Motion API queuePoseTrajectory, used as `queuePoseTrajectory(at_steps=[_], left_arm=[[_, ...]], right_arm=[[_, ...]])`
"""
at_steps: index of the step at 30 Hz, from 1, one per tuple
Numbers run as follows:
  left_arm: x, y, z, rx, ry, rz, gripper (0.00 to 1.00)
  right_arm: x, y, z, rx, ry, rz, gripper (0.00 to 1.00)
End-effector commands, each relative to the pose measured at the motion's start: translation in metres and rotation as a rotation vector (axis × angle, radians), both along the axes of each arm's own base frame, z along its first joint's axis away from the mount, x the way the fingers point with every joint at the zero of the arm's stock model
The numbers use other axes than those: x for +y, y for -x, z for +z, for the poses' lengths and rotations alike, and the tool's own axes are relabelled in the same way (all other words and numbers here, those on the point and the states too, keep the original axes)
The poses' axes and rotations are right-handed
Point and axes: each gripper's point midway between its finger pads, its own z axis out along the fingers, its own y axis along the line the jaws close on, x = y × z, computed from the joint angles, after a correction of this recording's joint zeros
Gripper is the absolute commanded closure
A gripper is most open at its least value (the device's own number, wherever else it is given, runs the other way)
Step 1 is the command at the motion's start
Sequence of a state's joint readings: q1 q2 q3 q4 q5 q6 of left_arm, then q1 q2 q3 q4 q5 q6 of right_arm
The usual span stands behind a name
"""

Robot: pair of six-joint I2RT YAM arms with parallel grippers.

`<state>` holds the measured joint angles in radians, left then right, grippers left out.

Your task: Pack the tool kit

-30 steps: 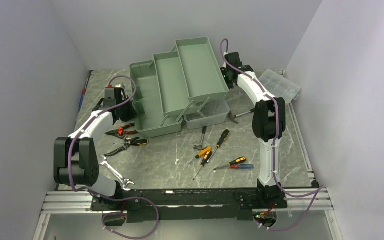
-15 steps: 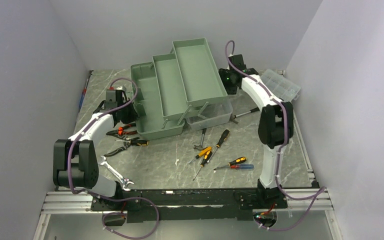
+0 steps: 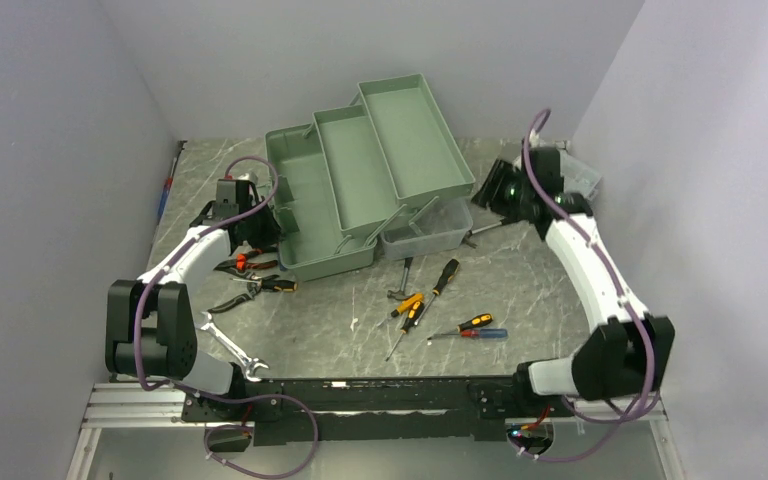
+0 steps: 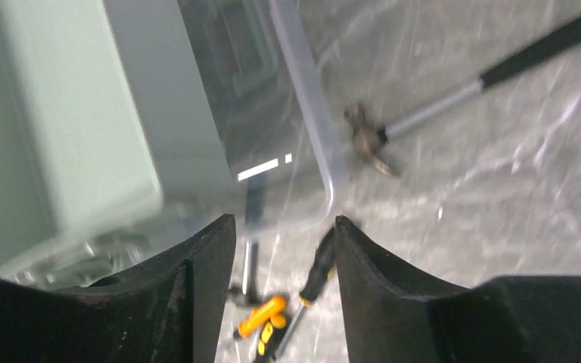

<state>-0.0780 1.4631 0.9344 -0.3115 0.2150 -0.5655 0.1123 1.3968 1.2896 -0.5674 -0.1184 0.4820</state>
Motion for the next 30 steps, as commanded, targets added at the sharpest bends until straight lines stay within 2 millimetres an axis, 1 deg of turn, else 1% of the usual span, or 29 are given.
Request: queuePoseTrajectory(at_steps=[1,3,4,5,7,8,9,11,13,18,21,24,28,30], left_arm=[[-0.028,-0.01,0.049,-0.126,0.109,-0.102,0.97],[-0.027,-0.01,0.052,-0.131,0.107,-0.1,0.94],[-0.027,-0.01,0.053,-0.134,0.107,-0.097,0.91],[-0.026,-0.011,0.054,-0.136,0.108,-0.096,0.88],[-0.026,-0.011,0.056,-0.139,0.115,-0.098,0.86],[-0.026,-0.011,0.059,-0.145,0.115,-0.097,0.83],[-0.025,-0.011,0.06,-0.148,0.114,-0.097,0.8],[-0.024,-0.011,0.063,-0.158,0.115,-0.096,0.73],[-0.021,-0.011,0.067,-0.166,0.111,-0.095,0.69],[-0.02,-0.009,0.076,-0.181,0.114,-0.092,0.63],[-0.022,-0.008,0.072,-0.178,0.124,-0.095,0.61],[-0.021,-0.007,0.068,-0.173,0.123,-0.088,0.54],[-0.02,-0.007,0.064,-0.164,0.123,-0.087,0.46],[-0.019,-0.005,0.062,-0.161,0.121,-0.082,0.45]], right_arm=[[0.02,0.046,-0.014,-0.02,-0.072,0.01,0.48],[0.026,0.066,-0.025,-0.01,-0.086,0.0,0.48],[0.033,0.074,-0.027,-0.02,-0.101,0.004,0.48],[0.042,0.081,-0.034,-0.015,-0.117,0.016,0.48],[0.066,0.096,-0.054,0.019,-0.141,0.04,0.48],[0.076,0.104,-0.068,0.041,-0.146,0.051,0.48],[0.084,0.109,-0.079,0.054,-0.148,0.049,0.46],[0.1,0.114,-0.094,0.063,-0.16,0.047,0.45],[0.109,0.115,-0.103,0.054,-0.156,0.022,0.45],[0.123,0.108,-0.108,0.009,-0.091,-0.07,0.44],[0.139,0.1,-0.119,0.02,-0.038,-0.051,0.44],[0.156,0.097,-0.13,0.029,0.017,-0.025,0.46],[0.17,0.095,-0.147,0.046,0.069,-0.012,0.49],[0.175,0.095,-0.155,0.055,0.1,-0.007,0.51]])
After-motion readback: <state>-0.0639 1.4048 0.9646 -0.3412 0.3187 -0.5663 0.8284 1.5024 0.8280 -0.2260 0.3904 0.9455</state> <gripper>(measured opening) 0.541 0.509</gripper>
